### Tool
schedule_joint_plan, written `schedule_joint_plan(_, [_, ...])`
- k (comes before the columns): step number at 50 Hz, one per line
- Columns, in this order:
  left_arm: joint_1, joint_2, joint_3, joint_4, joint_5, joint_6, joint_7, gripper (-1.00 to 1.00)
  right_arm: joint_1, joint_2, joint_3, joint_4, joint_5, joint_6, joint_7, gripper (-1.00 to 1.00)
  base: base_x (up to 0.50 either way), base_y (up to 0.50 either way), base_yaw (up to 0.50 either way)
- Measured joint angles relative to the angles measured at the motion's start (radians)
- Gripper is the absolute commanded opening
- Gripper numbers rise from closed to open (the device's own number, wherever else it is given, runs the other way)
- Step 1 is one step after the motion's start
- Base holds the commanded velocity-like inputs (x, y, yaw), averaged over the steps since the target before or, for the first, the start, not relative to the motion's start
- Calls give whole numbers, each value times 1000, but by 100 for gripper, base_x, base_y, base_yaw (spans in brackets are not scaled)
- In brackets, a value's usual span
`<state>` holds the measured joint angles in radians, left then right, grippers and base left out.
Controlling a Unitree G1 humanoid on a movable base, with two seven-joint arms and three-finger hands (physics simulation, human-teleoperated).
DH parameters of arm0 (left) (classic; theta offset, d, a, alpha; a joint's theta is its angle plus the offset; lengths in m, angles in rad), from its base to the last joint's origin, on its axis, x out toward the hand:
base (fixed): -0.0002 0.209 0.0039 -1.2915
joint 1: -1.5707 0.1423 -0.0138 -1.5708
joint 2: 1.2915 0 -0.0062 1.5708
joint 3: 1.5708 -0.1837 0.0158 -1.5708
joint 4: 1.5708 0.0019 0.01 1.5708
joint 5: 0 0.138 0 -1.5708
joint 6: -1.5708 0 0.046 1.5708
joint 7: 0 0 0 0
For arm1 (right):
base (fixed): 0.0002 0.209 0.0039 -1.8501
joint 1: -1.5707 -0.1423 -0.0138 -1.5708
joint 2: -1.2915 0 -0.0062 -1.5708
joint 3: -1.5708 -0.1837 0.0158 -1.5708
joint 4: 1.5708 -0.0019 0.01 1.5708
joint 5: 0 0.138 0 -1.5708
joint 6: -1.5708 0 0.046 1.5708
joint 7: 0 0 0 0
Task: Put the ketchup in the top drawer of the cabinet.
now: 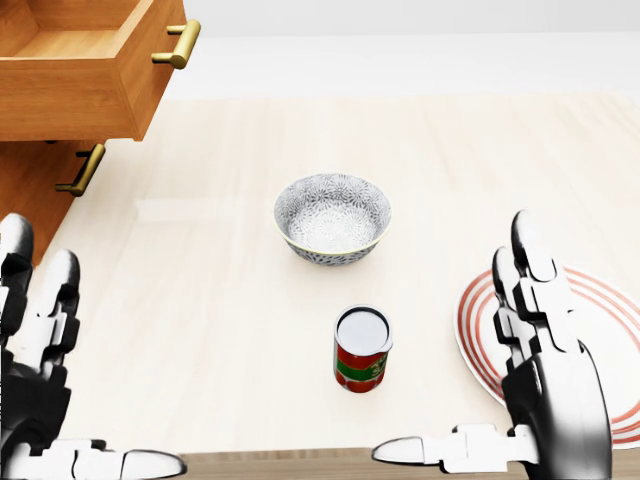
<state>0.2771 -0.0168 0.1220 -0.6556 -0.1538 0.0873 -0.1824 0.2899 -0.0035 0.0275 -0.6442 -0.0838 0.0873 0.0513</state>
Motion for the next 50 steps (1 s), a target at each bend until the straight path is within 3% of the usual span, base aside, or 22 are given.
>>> schedule_joint_plan(12, [54,-45,110,-196,-95,0,-76,100,66,2,13,-153,-17,0,-10,98,2,0,0])
schedule_joint_plan(27, [50,-77,231,-305,-185,0,-118,100,104,2,10,-224,-5,0,4,98,44,0,0])
schedule_joint_plan(50, [36,-91,305,-349,-236,0,-136,100,116,9,-2,-239,-9,0,18,98,47,0,0])
